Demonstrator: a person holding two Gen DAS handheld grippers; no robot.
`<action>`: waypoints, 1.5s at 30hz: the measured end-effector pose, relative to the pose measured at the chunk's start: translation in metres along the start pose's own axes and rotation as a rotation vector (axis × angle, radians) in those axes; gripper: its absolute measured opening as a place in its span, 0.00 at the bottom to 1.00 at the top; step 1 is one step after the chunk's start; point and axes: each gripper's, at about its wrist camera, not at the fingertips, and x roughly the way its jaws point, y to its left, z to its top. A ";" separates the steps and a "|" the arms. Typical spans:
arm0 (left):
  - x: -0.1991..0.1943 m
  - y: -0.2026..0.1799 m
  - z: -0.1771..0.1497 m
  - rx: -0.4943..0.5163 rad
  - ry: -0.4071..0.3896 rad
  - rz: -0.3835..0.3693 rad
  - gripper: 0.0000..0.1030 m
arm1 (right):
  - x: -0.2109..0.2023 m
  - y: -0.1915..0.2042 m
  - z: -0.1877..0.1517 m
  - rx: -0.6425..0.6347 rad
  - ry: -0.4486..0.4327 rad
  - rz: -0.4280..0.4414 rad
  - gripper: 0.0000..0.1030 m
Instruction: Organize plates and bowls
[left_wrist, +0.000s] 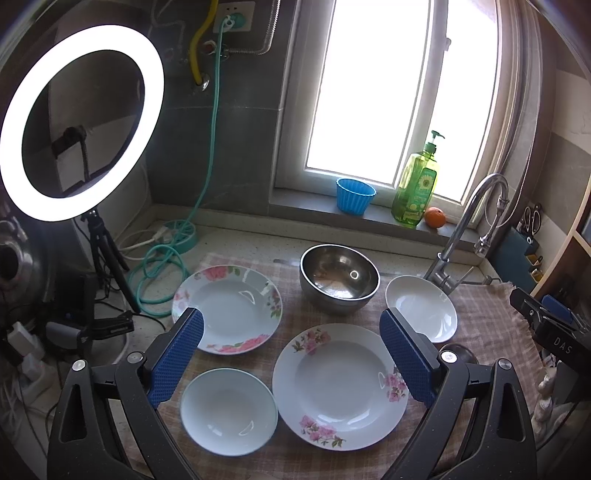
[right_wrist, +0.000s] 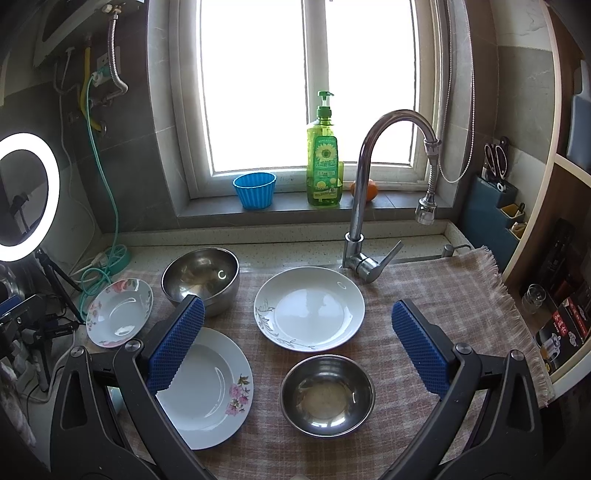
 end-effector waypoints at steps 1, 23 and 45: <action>0.001 0.000 -0.001 0.001 0.002 -0.002 0.94 | 0.000 0.000 0.000 -0.001 0.000 0.000 1.00; 0.025 0.005 0.003 -0.009 0.062 -0.042 0.94 | 0.016 -0.002 -0.009 -0.031 0.050 -0.003 1.00; 0.098 0.023 -0.005 0.013 0.313 -0.181 0.70 | 0.045 -0.003 -0.056 -0.010 0.262 0.098 0.97</action>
